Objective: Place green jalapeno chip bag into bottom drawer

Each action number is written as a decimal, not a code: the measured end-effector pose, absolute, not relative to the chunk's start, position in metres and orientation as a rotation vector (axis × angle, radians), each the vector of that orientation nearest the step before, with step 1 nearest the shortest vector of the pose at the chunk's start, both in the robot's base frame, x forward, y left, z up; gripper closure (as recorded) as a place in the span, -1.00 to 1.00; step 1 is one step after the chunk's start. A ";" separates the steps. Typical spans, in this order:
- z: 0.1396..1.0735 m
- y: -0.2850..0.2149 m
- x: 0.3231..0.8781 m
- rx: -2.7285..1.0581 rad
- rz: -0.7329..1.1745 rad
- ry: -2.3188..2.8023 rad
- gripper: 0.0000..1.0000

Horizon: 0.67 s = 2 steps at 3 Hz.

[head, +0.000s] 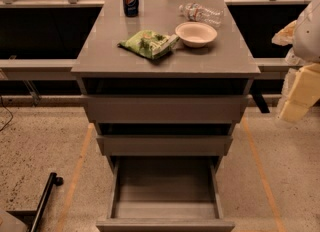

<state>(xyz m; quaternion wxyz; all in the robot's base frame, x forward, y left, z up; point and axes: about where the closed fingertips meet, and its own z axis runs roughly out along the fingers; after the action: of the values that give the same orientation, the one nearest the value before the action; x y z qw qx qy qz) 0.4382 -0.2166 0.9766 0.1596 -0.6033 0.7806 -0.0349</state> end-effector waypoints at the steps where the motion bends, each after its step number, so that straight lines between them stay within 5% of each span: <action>1: 0.977 -0.217 0.438 -1.724 -0.100 2.231 -1.00; 2: 0.976 -0.201 0.457 -1.725 -0.013 2.143 -1.00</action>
Offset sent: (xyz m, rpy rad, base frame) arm 0.0532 0.0431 -0.0040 0.2501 -0.0455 0.1481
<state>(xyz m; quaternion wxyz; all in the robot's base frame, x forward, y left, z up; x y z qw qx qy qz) 0.4572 -0.2009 0.9756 0.1940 -0.6151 0.7642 -0.0047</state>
